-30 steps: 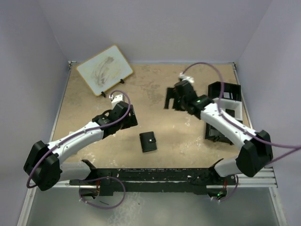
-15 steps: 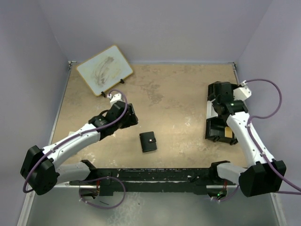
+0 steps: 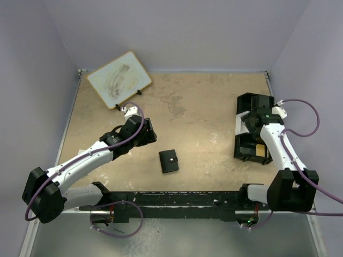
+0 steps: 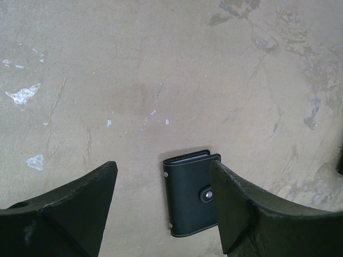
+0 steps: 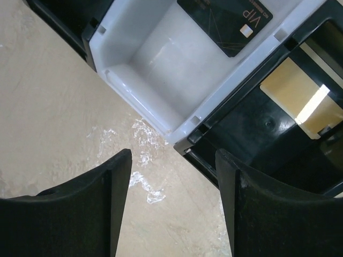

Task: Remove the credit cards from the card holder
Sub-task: Move the storage box to the center of the board.

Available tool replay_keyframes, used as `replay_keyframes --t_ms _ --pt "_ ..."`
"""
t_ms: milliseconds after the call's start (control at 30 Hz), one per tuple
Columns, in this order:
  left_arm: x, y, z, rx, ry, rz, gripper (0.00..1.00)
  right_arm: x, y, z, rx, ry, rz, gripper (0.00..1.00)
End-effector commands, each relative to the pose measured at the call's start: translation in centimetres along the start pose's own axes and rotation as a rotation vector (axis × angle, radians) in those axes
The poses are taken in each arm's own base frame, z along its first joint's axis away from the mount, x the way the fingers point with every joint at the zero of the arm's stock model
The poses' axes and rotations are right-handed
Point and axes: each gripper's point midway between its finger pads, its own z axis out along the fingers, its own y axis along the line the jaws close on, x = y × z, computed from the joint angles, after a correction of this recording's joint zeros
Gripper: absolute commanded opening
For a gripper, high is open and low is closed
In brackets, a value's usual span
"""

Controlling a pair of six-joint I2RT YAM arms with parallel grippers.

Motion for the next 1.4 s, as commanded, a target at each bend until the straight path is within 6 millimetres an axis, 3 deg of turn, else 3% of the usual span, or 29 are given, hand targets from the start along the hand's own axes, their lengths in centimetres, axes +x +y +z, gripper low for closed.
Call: replay_keyframes --t_ms 0,400,733,1367 --pt "-1.0 -0.7 -0.6 0.021 -0.033 -0.024 0.68 0.2 -0.2 0.6 0.011 0.023 0.060 0.65" --pt "-0.9 -0.2 -0.3 -0.009 -0.034 -0.025 0.67 1.5 -2.7 2.5 0.094 0.045 0.144 0.60" --pt "-1.0 -0.2 -0.2 -0.015 -0.037 -0.031 0.67 0.5 -1.9 3.7 0.075 0.025 0.146 0.60" --pt "-2.1 0.6 -0.5 -0.053 -0.099 -0.080 0.66 2.3 -1.6 5.2 0.053 0.089 0.119 0.38"
